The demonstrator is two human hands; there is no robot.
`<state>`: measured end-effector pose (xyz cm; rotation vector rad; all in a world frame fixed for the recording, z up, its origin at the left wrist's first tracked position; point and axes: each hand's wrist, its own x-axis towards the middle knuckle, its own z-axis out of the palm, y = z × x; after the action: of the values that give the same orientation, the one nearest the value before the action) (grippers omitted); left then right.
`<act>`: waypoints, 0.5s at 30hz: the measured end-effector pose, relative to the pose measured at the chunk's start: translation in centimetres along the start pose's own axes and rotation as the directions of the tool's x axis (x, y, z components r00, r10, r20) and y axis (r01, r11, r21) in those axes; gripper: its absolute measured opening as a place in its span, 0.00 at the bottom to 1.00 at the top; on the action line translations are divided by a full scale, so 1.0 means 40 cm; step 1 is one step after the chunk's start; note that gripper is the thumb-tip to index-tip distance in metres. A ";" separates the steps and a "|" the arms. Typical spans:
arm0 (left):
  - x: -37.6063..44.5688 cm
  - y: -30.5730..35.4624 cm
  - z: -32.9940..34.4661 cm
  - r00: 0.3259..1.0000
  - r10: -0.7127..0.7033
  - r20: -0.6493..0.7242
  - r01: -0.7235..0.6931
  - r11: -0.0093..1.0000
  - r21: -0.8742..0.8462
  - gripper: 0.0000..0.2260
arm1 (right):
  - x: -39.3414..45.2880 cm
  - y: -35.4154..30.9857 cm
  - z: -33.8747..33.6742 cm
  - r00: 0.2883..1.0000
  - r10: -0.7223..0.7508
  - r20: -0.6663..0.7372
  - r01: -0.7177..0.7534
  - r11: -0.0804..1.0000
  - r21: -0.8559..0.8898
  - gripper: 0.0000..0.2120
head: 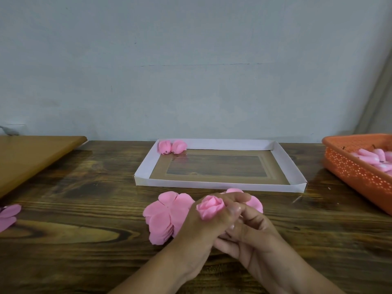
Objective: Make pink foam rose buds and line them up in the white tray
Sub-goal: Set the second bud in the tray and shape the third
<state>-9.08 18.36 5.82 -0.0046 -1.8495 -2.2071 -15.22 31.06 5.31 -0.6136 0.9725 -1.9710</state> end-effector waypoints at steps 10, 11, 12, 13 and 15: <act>0.002 -0.002 0.011 0.991 -0.117 -0.059 0.109 0.985 -0.131 0.25 | -0.006 0.033 0.019 0.904 -0.401 -0.148 0.210 0.717 -0.664 0.23; 0.000 -0.002 0.014 0.990 -0.124 -0.063 0.114 0.982 -0.148 0.26 | -0.009 0.040 0.020 0.864 -0.482 -0.145 0.208 0.604 -0.770 0.25; -0.001 -0.004 0.018 0.989 -0.130 -0.072 0.117 0.980 -0.164 0.26 | -0.012 0.046 0.020 0.823 -0.556 -0.111 0.208 0.479 -0.853 0.26; -0.002 -0.005 0.022 0.987 -0.134 -0.086 0.117 0.977 -0.176 0.25 | -0.013 0.049 0.021 0.785 -0.617 -0.056 0.214 0.355 -0.910 0.27; -0.002 -0.006 0.028 0.980 -0.145 -0.135 0.120 0.977 -0.178 0.26 | -0.013 0.047 0.029 0.736 -0.675 0.055 0.214 0.155 -0.964 0.26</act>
<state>-9.22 19.49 5.77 0.2509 -1.6232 -2.3780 -13.26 30.36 4.43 -1.3200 2.5955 -1.8404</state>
